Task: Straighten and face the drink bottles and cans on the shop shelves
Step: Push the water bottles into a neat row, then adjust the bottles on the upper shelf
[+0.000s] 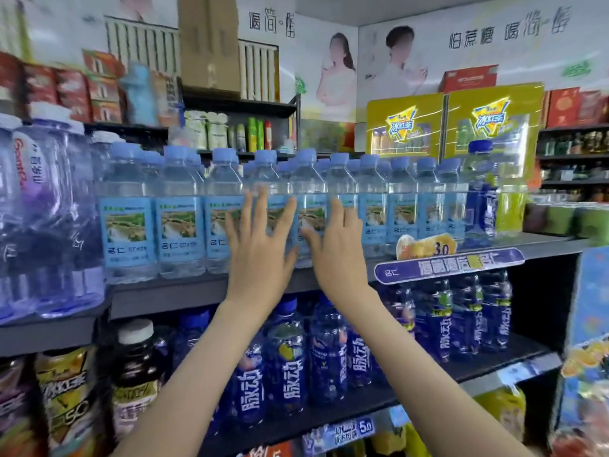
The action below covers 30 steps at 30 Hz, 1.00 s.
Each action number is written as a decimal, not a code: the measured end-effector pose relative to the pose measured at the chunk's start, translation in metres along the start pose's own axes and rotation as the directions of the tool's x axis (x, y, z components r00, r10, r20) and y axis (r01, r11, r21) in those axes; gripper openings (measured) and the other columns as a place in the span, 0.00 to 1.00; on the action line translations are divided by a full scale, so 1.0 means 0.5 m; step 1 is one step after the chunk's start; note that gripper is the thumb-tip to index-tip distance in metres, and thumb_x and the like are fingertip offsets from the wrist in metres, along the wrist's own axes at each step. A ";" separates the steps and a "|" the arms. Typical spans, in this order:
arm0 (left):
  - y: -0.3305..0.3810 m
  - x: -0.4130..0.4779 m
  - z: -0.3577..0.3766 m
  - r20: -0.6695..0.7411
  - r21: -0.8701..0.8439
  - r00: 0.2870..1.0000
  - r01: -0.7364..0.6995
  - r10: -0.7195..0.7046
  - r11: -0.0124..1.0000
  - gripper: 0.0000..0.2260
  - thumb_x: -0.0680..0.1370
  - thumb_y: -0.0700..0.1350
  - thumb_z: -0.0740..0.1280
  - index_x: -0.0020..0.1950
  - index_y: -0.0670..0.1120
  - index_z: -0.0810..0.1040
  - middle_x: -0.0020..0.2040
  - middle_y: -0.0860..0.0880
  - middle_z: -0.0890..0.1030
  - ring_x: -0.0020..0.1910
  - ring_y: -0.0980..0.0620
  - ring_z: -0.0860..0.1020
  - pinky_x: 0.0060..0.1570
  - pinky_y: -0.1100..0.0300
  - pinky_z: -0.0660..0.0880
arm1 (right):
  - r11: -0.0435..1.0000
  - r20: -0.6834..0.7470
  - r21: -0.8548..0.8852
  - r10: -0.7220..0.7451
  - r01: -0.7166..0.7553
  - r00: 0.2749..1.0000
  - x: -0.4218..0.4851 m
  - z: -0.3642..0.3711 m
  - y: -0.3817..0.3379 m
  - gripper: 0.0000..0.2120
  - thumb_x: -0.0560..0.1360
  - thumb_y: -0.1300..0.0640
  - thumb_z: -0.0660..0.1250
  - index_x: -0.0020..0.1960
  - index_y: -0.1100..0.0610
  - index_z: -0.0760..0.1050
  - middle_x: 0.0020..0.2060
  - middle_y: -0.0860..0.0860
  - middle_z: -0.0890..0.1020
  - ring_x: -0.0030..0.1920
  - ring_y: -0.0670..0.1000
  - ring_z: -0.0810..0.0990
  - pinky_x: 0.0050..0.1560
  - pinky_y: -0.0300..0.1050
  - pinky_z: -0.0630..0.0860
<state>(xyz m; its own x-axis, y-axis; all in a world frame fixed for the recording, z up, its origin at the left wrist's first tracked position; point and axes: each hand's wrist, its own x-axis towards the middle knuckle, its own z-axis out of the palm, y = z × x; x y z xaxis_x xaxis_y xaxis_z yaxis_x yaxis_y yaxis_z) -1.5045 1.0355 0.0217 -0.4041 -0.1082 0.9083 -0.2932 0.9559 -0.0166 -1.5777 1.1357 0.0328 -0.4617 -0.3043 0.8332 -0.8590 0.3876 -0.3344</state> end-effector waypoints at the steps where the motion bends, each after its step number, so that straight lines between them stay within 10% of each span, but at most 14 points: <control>1: 0.006 0.000 0.005 0.001 0.013 1.000 -0.002 0.002 1.000 0.34 0.74 0.47 0.72 0.76 0.50 0.59 0.77 0.40 0.53 0.76 0.40 0.49 0.70 0.38 0.47 | 0.993 0.020 0.100 -0.059 0.057 0.998 -0.001 -0.006 0.008 0.26 0.80 0.55 0.60 0.74 0.62 0.56 0.67 0.62 0.66 0.66 0.59 0.65 0.64 0.47 0.63; 12: 0.176 0.023 0.028 -0.007 0.097 0.934 0.355 -0.356 0.930 0.28 0.77 0.45 0.68 0.75 0.46 0.62 0.77 0.40 0.52 0.76 0.40 0.49 0.73 0.42 0.49 | 0.895 0.082 0.341 -0.333 0.288 0.939 0.017 -0.124 0.209 0.21 0.79 0.63 0.59 0.71 0.62 0.62 0.63 0.58 0.70 0.56 0.57 0.73 0.45 0.42 0.66; 18: 0.409 0.080 0.102 -0.010 -0.116 0.984 0.178 -0.180 0.977 0.28 0.79 0.48 0.64 0.76 0.53 0.57 0.78 0.48 0.48 0.73 0.60 0.39 0.73 0.47 0.45 | 0.945 -0.180 0.326 0.037 0.024 0.983 0.077 -0.216 0.423 0.23 0.78 0.61 0.62 0.71 0.62 0.61 0.62 0.56 0.70 0.62 0.54 0.69 0.57 0.41 0.67; 21: 0.466 0.108 0.154 -0.006 -0.121 0.999 0.037 -0.038 0.992 0.28 0.77 0.45 0.67 0.75 0.49 0.61 0.77 0.43 0.54 0.74 0.55 0.44 0.72 0.47 0.43 | 0.942 -0.228 0.274 0.259 -0.193 0.939 0.126 -0.254 0.530 0.29 0.75 0.59 0.66 0.72 0.64 0.58 0.65 0.58 0.68 0.66 0.56 0.65 0.63 0.42 0.61; 25: 0.482 0.126 0.219 0.065 -0.007 0.998 -0.020 0.020 1.000 0.27 0.74 0.44 0.70 0.72 0.44 0.67 0.74 0.37 0.62 0.73 0.39 0.59 0.69 0.43 0.47 | 0.891 -0.060 0.314 0.364 -0.329 0.930 0.167 -0.263 0.618 0.38 0.73 0.54 0.71 0.73 0.65 0.54 0.67 0.59 0.66 0.67 0.56 0.65 0.64 0.45 0.64; 30: 0.473 0.107 0.250 0.140 0.001 0.989 0.044 -0.044 0.999 0.26 0.76 0.44 0.68 0.73 0.45 0.66 0.75 0.38 0.59 0.75 0.40 0.55 0.71 0.47 0.45 | 0.838 0.184 0.374 0.353 -0.398 0.917 0.203 -0.230 0.653 0.38 0.69 0.50 0.74 0.70 0.61 0.59 0.61 0.57 0.73 0.57 0.55 0.75 0.48 0.44 0.71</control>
<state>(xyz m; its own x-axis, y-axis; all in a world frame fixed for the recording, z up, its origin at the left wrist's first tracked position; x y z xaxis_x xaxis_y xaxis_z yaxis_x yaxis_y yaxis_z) -1.7036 1.2219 0.0139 -0.5082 -0.1868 0.8407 -0.3112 0.9501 0.0230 -1.8796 1.3313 0.0590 -0.7676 -0.3024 0.5651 -0.6188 0.1204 -0.7762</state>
